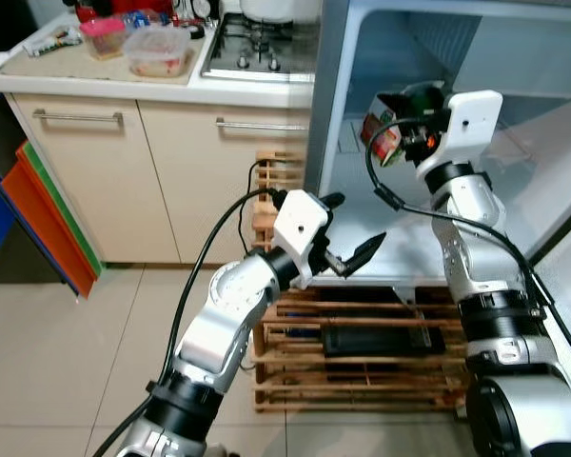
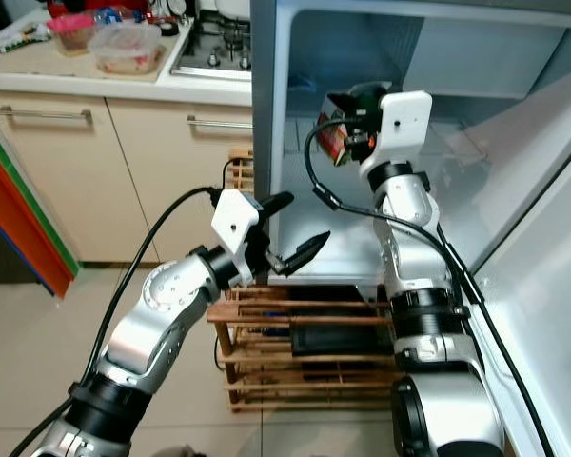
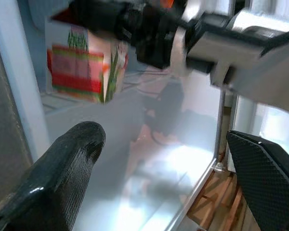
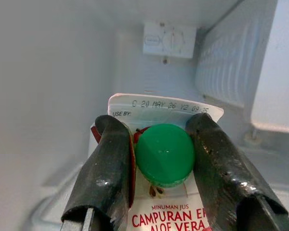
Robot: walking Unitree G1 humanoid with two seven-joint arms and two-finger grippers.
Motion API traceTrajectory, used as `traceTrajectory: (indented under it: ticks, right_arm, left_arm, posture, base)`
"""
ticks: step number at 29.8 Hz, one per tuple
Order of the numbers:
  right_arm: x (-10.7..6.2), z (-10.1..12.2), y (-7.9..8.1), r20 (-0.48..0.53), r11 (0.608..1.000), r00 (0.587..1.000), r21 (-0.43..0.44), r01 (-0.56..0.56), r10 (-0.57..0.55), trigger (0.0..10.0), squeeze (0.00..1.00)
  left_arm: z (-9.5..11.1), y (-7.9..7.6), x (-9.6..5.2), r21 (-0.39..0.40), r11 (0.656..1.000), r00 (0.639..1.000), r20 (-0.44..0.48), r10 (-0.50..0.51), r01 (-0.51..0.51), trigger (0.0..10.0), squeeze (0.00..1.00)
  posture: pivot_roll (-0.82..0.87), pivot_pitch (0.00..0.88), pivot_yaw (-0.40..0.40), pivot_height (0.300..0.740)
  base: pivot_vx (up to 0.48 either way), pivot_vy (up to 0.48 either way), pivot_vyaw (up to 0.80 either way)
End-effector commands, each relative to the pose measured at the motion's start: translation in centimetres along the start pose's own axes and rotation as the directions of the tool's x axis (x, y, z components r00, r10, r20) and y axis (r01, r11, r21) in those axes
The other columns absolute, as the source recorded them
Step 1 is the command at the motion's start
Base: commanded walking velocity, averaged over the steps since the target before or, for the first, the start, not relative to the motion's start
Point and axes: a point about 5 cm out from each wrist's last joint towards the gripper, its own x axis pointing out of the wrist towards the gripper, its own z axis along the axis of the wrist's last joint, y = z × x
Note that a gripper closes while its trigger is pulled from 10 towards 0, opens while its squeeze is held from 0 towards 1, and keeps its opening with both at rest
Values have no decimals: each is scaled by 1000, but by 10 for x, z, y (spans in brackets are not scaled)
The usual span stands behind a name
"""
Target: Restocking fridge
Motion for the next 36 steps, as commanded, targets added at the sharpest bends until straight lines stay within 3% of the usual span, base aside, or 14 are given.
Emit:
traceTrajectory:
  ticks: [1,15,16,19,20,21,27,36]
  right_arm:
    - [6,9,-6,37,1000,999,-17,21,-20,0,0]
    - [27,11,-17,37,990,991,-44,130,-129,0,0]
    - [30,11,-17,27,989,989,-39,146,-145,706,0]
    - [32,11,-18,18,987,988,-36,156,-155,706,0]
    - [35,12,-17,14,986,987,-33,163,-163,5882,0]
    - [39,14,-16,11,986,986,-33,165,-164,10000,0]
    - [44,15,-10,2,987,988,-36,155,-155,10000,0]
    - [47,6,5,-66,991,989,38,132,-129,10000,0]
  left_arm:
    - [2,0,3,19,1000,1000,4,-17,17,10000,0]
    - [1,-1,3,10,1000,1000,12,0,0,10000,0]
    - [1,-1,3,9,1000,1000,12,2,-2,10000,0]
    - [1,-1,3,9,1000,1000,12,4,-4,10000,0]
    - [1,-2,3,6,1000,1000,12,6,-6,10000,0]
    - [0,-2,3,3,1000,1000,12,9,-9,10000,0]
    - [0,-3,2,-1,1000,1000,12,16,-16,10000,0]
    - [-1,-4,2,-2,1000,1000,14,22,-21,10000,0]
  posture:
    - [22,25,-36,740]
    - [22,28,-33,740]
    - [23,29,-33,740]
    - [23,29,-33,740]
    - [25,30,-35,740]
    - [26,29,-36,740]
    - [31,31,-43,740]
    - [32,35,-47,740]
  base:
    - [0,0,0]
    - [0,0,0]
    - [0,0,0]
    - [0,0,0]
    - [0,0,0]
    - [0,0,0]
    - [0,0,0]
    - [0,0,0]
